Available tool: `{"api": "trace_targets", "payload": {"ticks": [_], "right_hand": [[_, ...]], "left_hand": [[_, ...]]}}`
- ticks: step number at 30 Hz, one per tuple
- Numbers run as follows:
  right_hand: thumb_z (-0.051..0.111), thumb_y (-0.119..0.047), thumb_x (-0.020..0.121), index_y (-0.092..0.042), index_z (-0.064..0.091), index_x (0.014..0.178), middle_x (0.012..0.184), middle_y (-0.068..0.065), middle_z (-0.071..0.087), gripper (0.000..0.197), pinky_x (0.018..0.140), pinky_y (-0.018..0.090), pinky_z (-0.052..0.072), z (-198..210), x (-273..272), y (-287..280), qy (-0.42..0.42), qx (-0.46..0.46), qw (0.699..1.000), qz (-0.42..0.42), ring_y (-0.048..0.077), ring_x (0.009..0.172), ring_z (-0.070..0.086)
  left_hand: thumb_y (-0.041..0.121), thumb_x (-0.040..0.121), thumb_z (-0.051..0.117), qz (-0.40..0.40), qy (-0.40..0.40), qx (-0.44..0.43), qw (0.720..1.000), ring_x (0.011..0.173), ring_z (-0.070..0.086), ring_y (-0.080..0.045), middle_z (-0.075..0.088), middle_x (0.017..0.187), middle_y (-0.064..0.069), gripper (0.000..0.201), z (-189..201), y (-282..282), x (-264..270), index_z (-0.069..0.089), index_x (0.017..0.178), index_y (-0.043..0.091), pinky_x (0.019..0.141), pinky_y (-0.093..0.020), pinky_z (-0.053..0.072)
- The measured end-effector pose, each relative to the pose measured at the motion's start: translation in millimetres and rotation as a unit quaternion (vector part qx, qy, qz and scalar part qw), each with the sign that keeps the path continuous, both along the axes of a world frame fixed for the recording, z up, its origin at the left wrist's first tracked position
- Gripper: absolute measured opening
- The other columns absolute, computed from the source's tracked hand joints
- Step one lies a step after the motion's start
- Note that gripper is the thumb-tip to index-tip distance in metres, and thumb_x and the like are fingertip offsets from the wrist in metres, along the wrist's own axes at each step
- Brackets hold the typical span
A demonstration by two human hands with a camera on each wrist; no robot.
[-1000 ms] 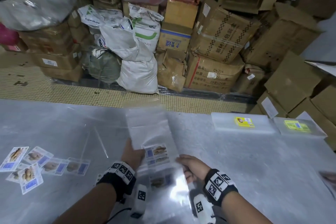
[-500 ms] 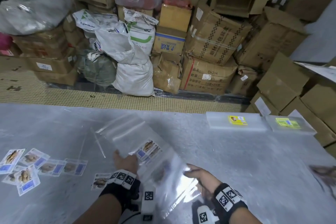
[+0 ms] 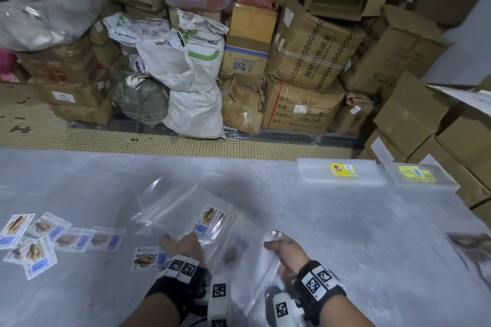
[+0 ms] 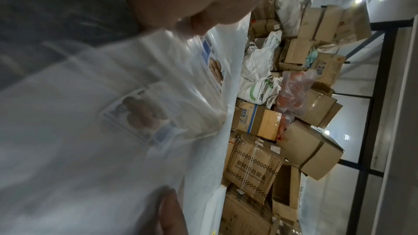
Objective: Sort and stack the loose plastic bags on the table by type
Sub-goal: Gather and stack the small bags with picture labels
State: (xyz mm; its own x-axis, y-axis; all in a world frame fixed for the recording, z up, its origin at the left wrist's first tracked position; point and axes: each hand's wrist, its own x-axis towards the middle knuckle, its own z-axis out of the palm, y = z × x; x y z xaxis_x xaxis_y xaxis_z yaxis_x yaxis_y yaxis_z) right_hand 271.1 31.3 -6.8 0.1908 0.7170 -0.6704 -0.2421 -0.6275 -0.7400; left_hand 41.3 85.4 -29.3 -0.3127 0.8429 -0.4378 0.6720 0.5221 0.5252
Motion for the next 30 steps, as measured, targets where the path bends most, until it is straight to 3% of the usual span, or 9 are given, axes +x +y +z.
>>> {"api": "trace_targets", "payload": {"ticks": [1, 4, 11, 13, 16, 19, 21, 24, 30], "right_hand": [[0.062, 0.004, 0.085, -0.004, 0.063, 0.112, 0.090, 0.019, 0.068, 0.029, 0.049, 0.025, 0.045, 3.6, -0.6, 0.9, 0.001, 0.001, 1.000, -0.001, 0.027, 0.066, 0.064], [0.059, -0.001, 0.090, -0.008, 0.064, 0.111, 0.087, 0.014, 0.065, 0.022, 0.034, 0.020, 0.036, 9.4, -4.0, 6.0, -0.050, 0.011, 0.999, 0.003, 0.014, 0.041, 0.058], [0.060, -0.018, 0.090, -0.024, 0.052, 0.110, 0.072, 0.008, 0.051, 0.022, 0.054, 0.033, 0.049, 11.5, -21.7, -3.2, -0.001, 0.039, 0.994, -0.103, 0.022, 0.059, 0.051], [0.063, -0.033, 0.079, -0.039, 0.048, 0.096, 0.080, 0.004, 0.059, 0.023, 0.065, 0.039, 0.053, 11.1, -31.8, -10.7, -0.104, 0.056, 0.987, -0.113, 0.025, 0.069, 0.058], [0.059, -0.039, 0.087, -0.021, 0.055, 0.077, 0.069, 0.002, 0.064, 0.020, 0.062, 0.036, 0.053, 26.8, -51.2, -24.5, -0.250, 0.038, 0.967, 0.025, 0.020, 0.061, 0.060], [0.059, -0.040, 0.093, -0.005, 0.065, 0.065, 0.062, 0.013, 0.063, 0.045, 0.043, 0.024, 0.044, 38.7, -67.7, -40.5, 0.000, -0.111, 0.979, 0.173, 0.023, 0.044, 0.056], [0.063, -0.050, 0.086, 0.002, 0.072, 0.084, 0.080, 0.020, 0.066, 0.053, 0.052, 0.026, 0.050, 36.3, -77.5, -48.0, 0.158, -0.146, 0.955, 0.202, 0.026, 0.056, 0.063], [0.055, -0.068, 0.085, 0.003, 0.057, 0.128, 0.114, 0.019, 0.060, 0.083, 0.084, 0.043, 0.053, 20.1, -88.0, -41.1, 0.262, -0.127, 0.946, 0.141, 0.033, 0.098, 0.061], [0.063, -0.046, 0.088, 0.005, 0.059, 0.128, 0.111, 0.019, 0.067, 0.065, 0.093, 0.044, 0.048, 17.0, -119.6, -24.7, 0.299, -0.102, 0.942, -0.117, 0.033, 0.100, 0.060]], "left_hand": [[0.023, 0.089, 0.058, 0.021, -0.030, -0.019, 0.999, 0.129, 0.047, -0.030, 0.056, 0.136, -0.008, 0.044, 10.6, -0.6, -1.8, 0.049, 0.131, 0.013, 0.100, -0.036, 0.036], [0.029, 0.086, 0.064, -0.166, 0.135, -0.083, 0.973, 0.123, 0.052, -0.020, 0.063, 0.122, 0.004, 0.040, 18.1, -1.7, -9.4, 0.054, 0.124, 0.019, 0.113, -0.046, 0.022], [0.040, 0.081, 0.065, -0.244, 0.191, -0.090, 0.946, 0.113, 0.057, -0.016, 0.065, 0.115, 0.005, 0.039, 47.1, 11.4, -28.6, 0.057, 0.115, 0.022, 0.112, -0.044, 0.026], [0.036, 0.082, 0.064, -0.234, 0.190, -0.118, 0.946, 0.114, 0.056, -0.018, 0.064, 0.116, 0.003, 0.035, 56.9, 13.7, -32.0, 0.058, 0.113, 0.021, 0.113, -0.046, 0.026], [0.032, 0.084, 0.062, -0.222, 0.162, -0.135, 0.952, 0.118, 0.055, -0.020, 0.062, 0.118, 0.001, 0.032, 57.4, 16.0, -32.8, 0.058, 0.113, 0.019, 0.113, -0.046, 0.028], [0.030, 0.089, 0.060, -0.198, 0.132, -0.125, 0.963, 0.119, 0.056, -0.021, 0.061, 0.123, -0.001, 0.033, 58.4, 10.2, -34.0, 0.055, 0.117, 0.014, 0.109, -0.040, 0.037], [0.024, 0.094, 0.056, -0.186, 0.088, -0.137, 0.969, 0.118, 0.058, -0.021, 0.061, 0.126, -0.006, 0.031, 56.7, 6.8, -34.3, 0.056, 0.121, 0.008, 0.102, -0.032, 0.045], [0.031, 0.084, 0.066, -0.201, 0.073, -0.143, 0.966, 0.114, 0.059, -0.026, 0.061, 0.123, -0.012, 0.048, 43.2, 5.0, -34.6, 0.056, 0.122, 0.004, 0.101, -0.041, 0.047], [0.026, 0.091, 0.064, -0.132, -0.008, -0.115, 0.985, 0.108, 0.060, -0.024, 0.063, 0.116, -0.009, 0.024, 45.5, -9.4, -29.0, 0.056, 0.106, 0.008, 0.091, -0.028, 0.048]]}}
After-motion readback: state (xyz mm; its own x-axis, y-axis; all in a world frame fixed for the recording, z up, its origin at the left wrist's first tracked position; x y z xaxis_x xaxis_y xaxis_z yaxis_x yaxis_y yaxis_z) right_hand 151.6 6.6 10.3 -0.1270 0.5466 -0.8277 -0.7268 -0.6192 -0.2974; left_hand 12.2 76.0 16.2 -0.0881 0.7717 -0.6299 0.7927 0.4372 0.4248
